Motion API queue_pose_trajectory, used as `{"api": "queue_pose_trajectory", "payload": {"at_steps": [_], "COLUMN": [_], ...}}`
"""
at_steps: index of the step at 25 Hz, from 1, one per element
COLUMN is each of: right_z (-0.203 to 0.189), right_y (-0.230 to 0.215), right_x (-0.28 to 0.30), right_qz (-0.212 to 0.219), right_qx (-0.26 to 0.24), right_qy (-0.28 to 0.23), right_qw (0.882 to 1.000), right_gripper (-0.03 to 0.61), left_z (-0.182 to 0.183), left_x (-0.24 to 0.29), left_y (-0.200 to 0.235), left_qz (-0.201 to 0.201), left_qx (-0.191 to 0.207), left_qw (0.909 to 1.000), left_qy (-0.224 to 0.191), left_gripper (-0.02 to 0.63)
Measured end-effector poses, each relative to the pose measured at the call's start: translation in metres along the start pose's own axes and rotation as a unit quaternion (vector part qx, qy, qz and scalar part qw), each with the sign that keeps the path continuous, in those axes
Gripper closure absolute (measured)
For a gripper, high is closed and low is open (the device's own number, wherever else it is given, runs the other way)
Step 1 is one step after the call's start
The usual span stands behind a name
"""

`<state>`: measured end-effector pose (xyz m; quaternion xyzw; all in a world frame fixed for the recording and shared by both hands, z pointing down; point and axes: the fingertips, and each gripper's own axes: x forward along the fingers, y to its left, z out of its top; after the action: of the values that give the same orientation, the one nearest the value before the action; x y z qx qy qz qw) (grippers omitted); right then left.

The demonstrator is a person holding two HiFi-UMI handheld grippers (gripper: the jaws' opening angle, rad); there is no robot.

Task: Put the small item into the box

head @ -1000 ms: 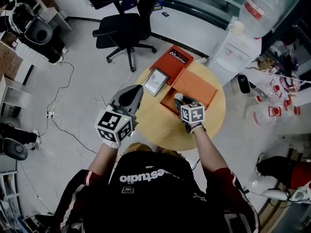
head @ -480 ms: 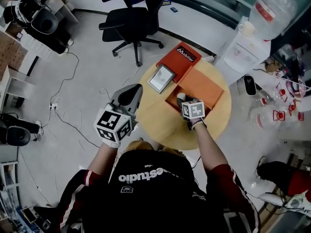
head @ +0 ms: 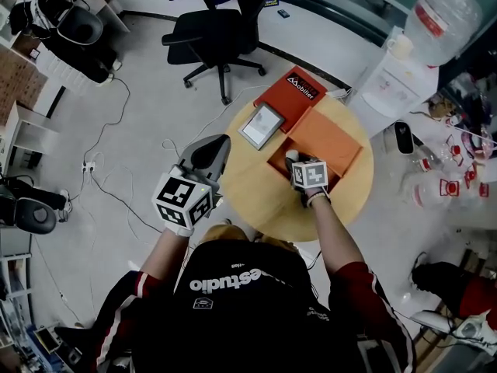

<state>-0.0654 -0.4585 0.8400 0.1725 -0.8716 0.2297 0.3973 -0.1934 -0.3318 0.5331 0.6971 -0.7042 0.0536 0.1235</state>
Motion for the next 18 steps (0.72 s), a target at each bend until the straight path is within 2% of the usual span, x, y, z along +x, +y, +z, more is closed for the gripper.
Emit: {"api": "queue_pose_trajectory", "payload": {"at_steps": [14, 18], "right_z": [0.0074, 0.008], "right_y": [0.0022, -0.001], "right_x": [0.0067, 0.0028], "right_qz": [0.007, -0.007], "right_qx": [-0.005, -0.008], "right_qy": [-0.014, -0.012], "right_qw": [1.0, 1.0], "right_gripper": [0.37, 0.369], "left_z": [-0.0078, -0.0088], "left_x": [0.0036, 0.0034], "left_y": [0.001, 0.0024], "left_qz": [-0.007, -0.008], "left_qx": [-0.001, -0.004], "left_qw": [0.9999, 0.9999], "left_qy": [0.013, 0.014], "left_gripper": [0.597, 0.597]}}
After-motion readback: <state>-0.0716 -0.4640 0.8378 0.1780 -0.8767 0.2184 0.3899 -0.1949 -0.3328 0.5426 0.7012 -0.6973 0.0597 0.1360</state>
